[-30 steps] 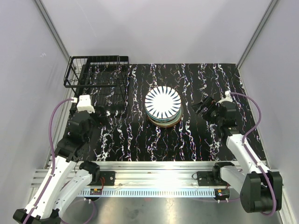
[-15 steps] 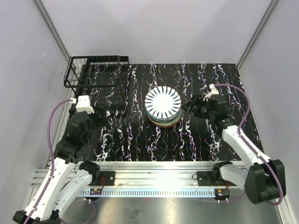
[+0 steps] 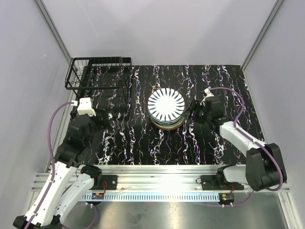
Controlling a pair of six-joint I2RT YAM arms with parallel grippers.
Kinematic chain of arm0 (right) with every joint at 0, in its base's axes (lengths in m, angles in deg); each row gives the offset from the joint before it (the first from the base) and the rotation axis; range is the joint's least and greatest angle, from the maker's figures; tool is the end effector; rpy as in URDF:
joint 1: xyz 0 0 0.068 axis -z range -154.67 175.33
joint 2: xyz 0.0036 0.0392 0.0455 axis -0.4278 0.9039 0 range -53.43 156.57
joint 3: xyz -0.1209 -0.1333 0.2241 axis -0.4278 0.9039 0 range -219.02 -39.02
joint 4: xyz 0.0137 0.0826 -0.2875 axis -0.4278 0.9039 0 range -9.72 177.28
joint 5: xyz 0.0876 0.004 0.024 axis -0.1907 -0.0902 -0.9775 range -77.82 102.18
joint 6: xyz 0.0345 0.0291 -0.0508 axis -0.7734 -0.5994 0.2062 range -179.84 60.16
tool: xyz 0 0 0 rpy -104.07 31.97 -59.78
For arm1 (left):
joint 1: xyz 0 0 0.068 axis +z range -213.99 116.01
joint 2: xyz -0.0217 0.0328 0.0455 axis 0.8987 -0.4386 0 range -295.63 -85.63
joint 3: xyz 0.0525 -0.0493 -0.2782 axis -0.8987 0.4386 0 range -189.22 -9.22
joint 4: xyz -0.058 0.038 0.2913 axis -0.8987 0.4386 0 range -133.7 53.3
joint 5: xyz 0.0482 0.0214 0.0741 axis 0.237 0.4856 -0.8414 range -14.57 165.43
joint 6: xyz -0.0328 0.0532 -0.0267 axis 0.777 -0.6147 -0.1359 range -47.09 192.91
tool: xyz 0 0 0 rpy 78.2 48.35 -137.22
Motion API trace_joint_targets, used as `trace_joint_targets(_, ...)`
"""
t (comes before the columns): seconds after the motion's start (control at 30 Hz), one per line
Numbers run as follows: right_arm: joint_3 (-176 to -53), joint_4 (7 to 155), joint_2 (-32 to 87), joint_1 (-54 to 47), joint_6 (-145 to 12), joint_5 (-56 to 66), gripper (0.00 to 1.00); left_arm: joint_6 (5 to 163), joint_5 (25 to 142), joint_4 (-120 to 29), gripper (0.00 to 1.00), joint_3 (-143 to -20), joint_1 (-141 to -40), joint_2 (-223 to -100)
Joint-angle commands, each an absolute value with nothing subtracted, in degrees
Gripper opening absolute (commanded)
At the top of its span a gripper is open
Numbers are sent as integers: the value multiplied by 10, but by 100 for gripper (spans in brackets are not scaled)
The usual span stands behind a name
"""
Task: Load the plates into the dish rack
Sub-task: Grab a plate with the left arm
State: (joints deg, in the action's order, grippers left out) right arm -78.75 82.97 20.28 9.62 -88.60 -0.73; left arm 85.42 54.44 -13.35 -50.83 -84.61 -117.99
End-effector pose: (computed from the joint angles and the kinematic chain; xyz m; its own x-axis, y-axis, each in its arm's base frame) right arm 0.2987 0.0968 0.1957 -0.7140 0.2863 -0.6390 -0.1060 0.8579 0.5028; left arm 0.1685 -0.0426 0.3229 -0.3324 -0.0910 -0.9387 -0.0574 0.9954 -0.0762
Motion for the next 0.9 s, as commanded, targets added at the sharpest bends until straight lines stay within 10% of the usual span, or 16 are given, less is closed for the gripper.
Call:
trace_joint_targets(0.0,-819,785,211,86,-880,14,70,858,551,-154,99,-514,-846,-1181)
trace_joint_targets(0.87,-964,896,330,43,-872,147,51,857,558,-154,99,-516,-846,-1176)
